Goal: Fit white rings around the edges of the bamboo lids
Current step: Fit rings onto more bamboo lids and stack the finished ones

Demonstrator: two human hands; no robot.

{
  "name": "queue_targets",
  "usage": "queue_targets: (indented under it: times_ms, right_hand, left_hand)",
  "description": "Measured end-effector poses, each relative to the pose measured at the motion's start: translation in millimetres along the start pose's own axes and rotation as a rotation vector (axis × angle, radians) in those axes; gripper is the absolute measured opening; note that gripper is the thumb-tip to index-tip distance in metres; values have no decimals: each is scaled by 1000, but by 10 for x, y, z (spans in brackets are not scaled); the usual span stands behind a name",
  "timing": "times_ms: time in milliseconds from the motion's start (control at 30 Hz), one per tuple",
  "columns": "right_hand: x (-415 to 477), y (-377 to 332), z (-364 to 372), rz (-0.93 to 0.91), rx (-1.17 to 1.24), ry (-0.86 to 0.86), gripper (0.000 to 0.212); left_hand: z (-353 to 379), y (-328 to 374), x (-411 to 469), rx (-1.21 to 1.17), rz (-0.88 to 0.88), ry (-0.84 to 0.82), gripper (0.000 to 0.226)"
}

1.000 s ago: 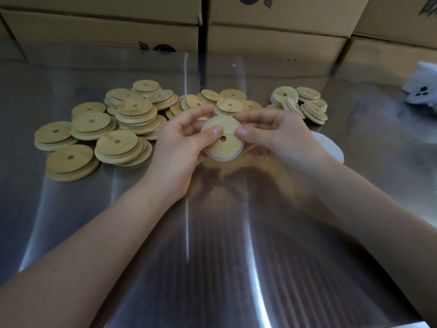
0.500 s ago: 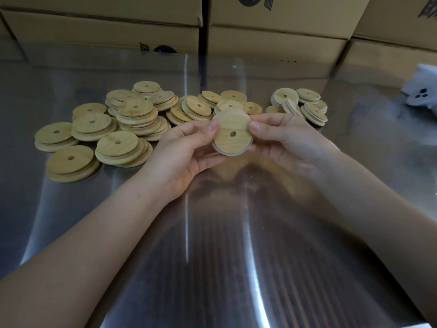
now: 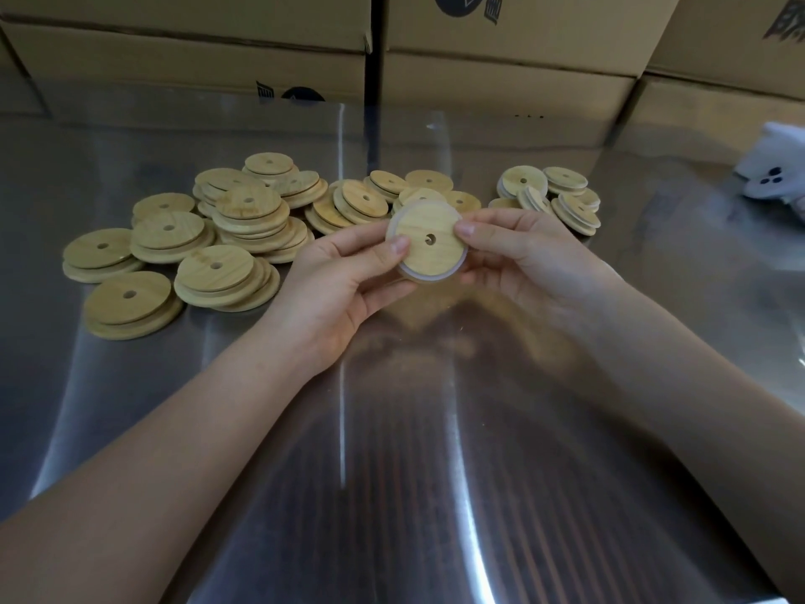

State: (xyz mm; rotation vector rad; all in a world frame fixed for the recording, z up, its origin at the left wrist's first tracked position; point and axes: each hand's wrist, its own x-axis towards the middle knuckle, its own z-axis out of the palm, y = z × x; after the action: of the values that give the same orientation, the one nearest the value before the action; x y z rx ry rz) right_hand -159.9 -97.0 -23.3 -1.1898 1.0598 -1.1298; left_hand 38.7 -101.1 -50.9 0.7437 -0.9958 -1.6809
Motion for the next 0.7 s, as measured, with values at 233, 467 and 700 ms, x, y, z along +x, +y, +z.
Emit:
queue_targets:
  times_ms: [233, 467, 700]
  right_hand:
    - [0, 10, 16, 23, -15, -19, 19]
    - [26, -15, -3, 36, 54, 91, 11]
    - [80, -93, -268, -3, 172, 379, 23]
  left_hand:
    - [0, -1, -10, 43, 48, 37, 34]
    - [33, -2, -41, 182, 82, 69, 41]
    - [65, -31, -62, 400, 162, 123, 12]
